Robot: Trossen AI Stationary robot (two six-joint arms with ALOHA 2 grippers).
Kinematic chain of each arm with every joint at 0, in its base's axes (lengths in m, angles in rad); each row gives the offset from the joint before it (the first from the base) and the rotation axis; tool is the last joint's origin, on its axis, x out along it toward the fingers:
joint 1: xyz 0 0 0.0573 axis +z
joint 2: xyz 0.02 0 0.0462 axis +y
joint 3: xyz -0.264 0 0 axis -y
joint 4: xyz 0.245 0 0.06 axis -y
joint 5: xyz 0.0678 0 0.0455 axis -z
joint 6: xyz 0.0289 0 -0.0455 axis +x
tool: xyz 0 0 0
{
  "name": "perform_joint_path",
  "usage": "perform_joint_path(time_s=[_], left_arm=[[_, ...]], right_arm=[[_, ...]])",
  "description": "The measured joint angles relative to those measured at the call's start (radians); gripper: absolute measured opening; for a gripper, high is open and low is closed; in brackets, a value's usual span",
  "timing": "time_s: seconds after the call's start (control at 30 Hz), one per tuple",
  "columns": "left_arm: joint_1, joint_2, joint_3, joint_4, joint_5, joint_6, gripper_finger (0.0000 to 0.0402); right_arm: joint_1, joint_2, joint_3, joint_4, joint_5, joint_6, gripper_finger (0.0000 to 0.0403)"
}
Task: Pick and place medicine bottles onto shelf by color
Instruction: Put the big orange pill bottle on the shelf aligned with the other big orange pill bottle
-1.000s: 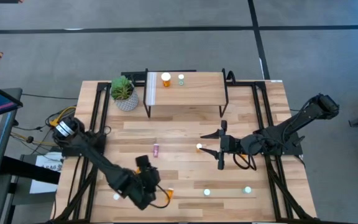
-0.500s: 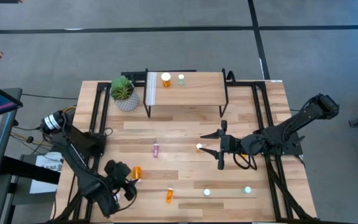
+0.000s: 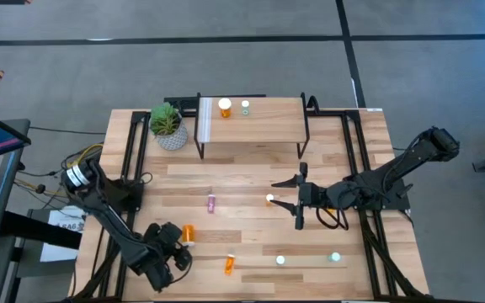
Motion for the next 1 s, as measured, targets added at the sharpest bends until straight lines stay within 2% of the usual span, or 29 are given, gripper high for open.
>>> perform_joint_path(time_s=[0.2, 0.47, 0.67, 0.9, 1.0], left_arm=[[0.039, -0.005, 0.001, -0.034, 0.004, 0.088, 0.0249], [0.033, -0.014, 0.001, -0.217, 0.077, 0.086, 0.0249], [0.013, -0.056, 0.001, -0.203, 0.031, 0.113, 0.0249], [0.014, -0.060, 0.001, -0.178, 0.061, 0.067, 0.0250], [0.015, -0.060, 0.001, -0.195, 0.066, 0.044, 0.0263]], right_arm=[[0.000, 0.000, 0.000, -0.002, 0.000, 0.000, 0.0230], [0.000, 0.000, 0.000, -0.004, 0.000, -0.001, 0.0230], [0.000, 0.000, 0.000, -0.003, 0.000, -0.003, 0.0230], [0.000, 0.000, 0.000, -0.003, 0.000, 0.002, 0.0230], [0.000, 0.000, 0.000, -0.003, 0.000, 0.004, 0.0230]])
